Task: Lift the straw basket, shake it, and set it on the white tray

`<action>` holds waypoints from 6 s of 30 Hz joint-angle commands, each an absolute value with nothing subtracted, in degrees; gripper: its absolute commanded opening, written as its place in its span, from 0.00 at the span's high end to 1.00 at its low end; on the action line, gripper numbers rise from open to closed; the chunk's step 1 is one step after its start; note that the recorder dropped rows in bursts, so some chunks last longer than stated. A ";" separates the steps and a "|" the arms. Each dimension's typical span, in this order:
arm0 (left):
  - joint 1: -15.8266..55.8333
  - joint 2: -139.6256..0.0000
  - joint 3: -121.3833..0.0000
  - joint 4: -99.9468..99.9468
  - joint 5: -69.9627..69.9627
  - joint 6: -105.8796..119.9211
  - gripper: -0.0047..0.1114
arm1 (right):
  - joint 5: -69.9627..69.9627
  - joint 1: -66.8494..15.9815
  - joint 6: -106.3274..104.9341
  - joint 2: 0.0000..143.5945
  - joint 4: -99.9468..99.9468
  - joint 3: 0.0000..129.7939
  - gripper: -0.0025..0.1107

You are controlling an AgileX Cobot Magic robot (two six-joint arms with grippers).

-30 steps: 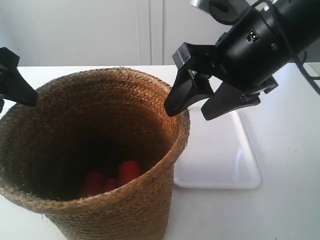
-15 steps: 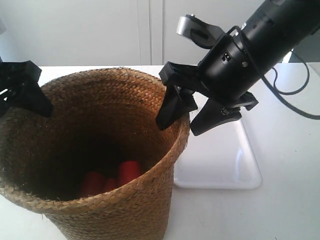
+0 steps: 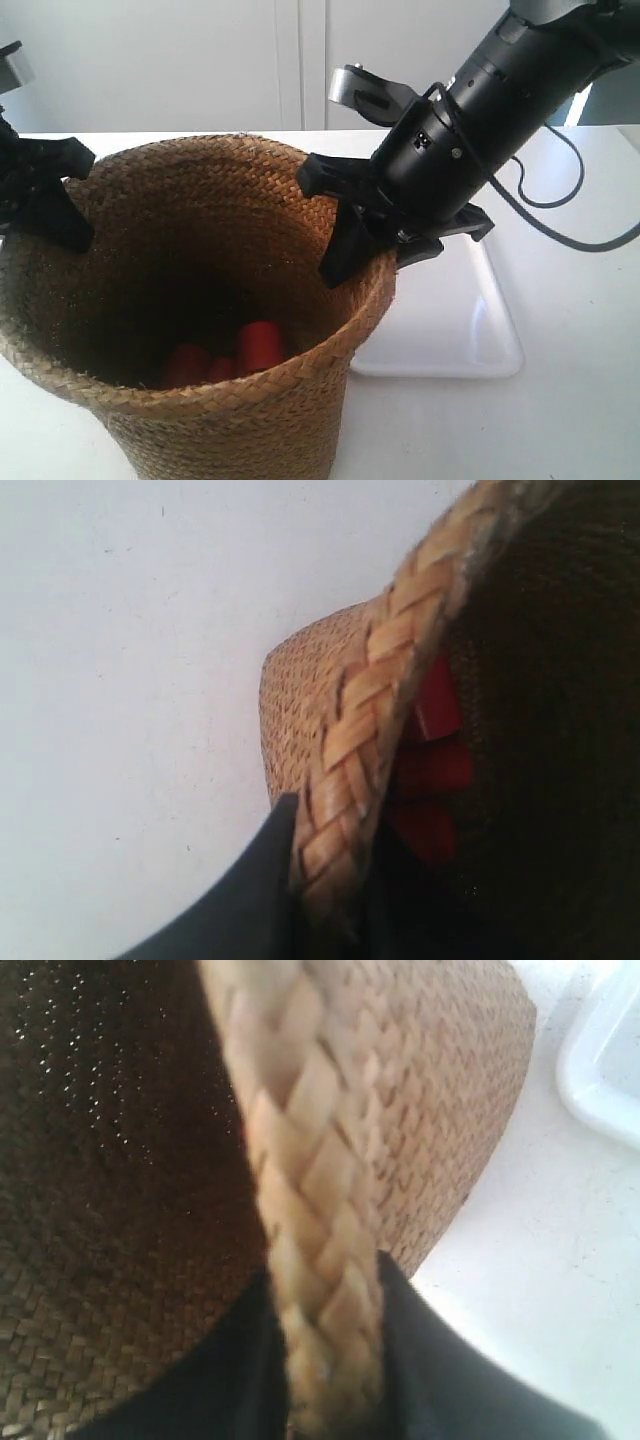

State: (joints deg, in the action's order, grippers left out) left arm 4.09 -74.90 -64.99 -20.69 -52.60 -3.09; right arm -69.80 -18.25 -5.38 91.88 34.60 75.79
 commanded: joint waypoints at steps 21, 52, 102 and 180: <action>4.07 -52.27 -57.56 -31.01 -30.40 12.86 0.96 | -43.00 -20.01 -7.43 68.36 22.81 73.15 0.98; 4.07 -35.93 -25.90 -90.79 -19.14 81.20 0.96 | -3.84 -24.64 -5.30 48.42 6.79 32.48 0.98; 4.18 -52.27 -38.10 -91.60 -35.72 78.82 0.96 | 1.90 -37.62 -12.20 61.04 21.61 37.80 0.98; 4.18 -42.74 -32.79 -95.88 -43.03 83.81 0.96 | 10.95 -45.98 -17.79 50.27 29.95 33.82 0.98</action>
